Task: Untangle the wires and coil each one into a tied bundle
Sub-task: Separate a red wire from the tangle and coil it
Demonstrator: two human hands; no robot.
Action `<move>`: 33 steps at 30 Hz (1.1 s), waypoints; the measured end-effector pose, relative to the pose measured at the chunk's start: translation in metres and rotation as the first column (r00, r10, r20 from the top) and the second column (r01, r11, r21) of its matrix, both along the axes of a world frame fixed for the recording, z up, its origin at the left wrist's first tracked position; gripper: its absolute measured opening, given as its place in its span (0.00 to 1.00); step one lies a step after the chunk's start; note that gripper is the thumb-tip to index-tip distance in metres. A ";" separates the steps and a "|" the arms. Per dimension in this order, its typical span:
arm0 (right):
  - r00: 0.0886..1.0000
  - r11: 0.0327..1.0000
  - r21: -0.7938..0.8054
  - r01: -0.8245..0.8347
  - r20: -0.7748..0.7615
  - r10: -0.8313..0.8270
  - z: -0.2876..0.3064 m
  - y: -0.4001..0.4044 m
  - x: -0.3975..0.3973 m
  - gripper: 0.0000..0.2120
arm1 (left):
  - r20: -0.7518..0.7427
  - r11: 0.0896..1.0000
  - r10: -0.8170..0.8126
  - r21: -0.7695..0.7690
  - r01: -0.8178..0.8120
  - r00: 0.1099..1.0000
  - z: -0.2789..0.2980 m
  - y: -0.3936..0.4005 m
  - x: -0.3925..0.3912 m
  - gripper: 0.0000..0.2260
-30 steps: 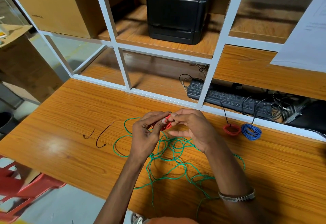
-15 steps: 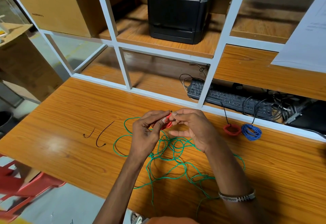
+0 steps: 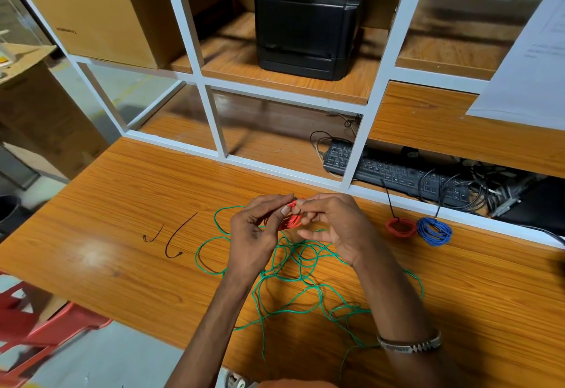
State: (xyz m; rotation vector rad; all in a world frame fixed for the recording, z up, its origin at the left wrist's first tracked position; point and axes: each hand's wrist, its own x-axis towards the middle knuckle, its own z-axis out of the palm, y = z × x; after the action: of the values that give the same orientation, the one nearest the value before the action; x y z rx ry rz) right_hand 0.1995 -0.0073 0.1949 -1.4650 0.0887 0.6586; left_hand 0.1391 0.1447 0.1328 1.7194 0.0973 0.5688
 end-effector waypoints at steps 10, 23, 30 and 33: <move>0.999 1.000 -0.009 0.006 -0.040 -0.007 0.001 0.002 -0.001 0.04 | 0.025 0.999 0.031 0.041 -0.032 0.999 0.002 -0.001 -0.002 0.10; 0.998 0.996 0.074 -0.050 0.027 0.049 0.003 0.001 -0.004 0.07 | 0.009 1.000 0.024 -0.008 -0.024 1.000 0.007 0.000 -0.002 0.10; 0.993 0.988 0.108 -0.108 0.050 0.103 0.005 0.000 -0.004 0.08 | 0.029 0.999 0.015 0.040 -0.017 0.999 0.010 0.003 -0.002 0.10; 0.993 0.988 0.111 -0.111 0.048 0.106 0.005 -0.001 -0.003 0.07 | 0.034 0.998 0.008 0.056 -0.010 0.999 0.011 0.003 -0.002 0.10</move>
State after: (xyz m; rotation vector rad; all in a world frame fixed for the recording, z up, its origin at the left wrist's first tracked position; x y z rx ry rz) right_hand 0.1962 -0.0081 0.2003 -1.3804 -0.0602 0.7097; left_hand 0.1371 0.1475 0.1439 1.7635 0.0658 0.6120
